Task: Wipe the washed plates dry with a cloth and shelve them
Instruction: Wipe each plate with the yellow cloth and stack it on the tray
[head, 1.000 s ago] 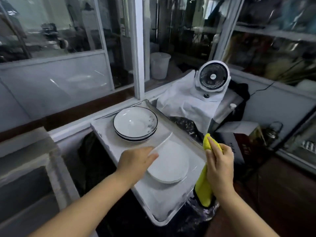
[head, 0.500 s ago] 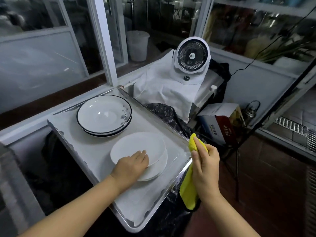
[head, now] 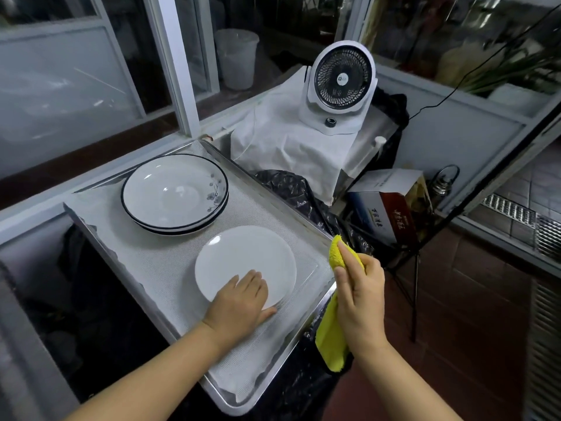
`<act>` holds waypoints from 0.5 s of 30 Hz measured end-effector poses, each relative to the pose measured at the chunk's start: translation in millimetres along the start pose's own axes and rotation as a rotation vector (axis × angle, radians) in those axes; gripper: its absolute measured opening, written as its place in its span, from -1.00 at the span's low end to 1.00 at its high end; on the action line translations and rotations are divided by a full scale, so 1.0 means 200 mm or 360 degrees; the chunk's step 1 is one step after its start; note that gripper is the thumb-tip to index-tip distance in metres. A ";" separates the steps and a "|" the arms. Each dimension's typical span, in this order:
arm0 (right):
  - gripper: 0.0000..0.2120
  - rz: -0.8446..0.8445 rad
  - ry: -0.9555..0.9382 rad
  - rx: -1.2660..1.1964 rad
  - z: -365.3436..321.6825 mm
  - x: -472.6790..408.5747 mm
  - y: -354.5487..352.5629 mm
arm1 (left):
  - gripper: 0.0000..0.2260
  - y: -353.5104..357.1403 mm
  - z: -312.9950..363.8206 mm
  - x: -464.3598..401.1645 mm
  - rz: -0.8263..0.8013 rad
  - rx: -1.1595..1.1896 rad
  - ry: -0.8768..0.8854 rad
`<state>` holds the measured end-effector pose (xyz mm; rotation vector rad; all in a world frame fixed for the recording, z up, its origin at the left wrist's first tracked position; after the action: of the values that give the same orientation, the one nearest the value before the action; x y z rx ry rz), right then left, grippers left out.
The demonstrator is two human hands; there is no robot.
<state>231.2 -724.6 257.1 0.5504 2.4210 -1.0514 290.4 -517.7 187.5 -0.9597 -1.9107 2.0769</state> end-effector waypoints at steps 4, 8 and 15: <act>-0.58 -0.0028 0.0003 0.0017 0.00 0.01 0.02 | -0.43 -0.01 0.02 -0.01 -0.0009 0.0035 -0.0084; -0.58 -0.0048 -0.0033 0.0007 -0.02 0.01 0.04 | -0.48 0.00 0.02 -0.01 -0.0133 0.0066 -0.0171; -0.59 -0.0112 -0.0185 0.0030 -0.12 -0.01 0.09 | -0.45 -0.07 -0.02 0.01 -0.0170 0.0133 -0.0255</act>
<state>236.1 -696.3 262.4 0.4012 2.3456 -1.1049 286.4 -510.5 200.0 -0.6766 -1.8851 2.2110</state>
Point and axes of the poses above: each hand's wrist, its own x-axis away from the middle knuckle, its own y-axis out of the palm, z = x × y, the point moved 1 cm from there along -x, towards the middle knuckle, and after that the axes turned 13 degrees about -y, right-handed, at the moved point
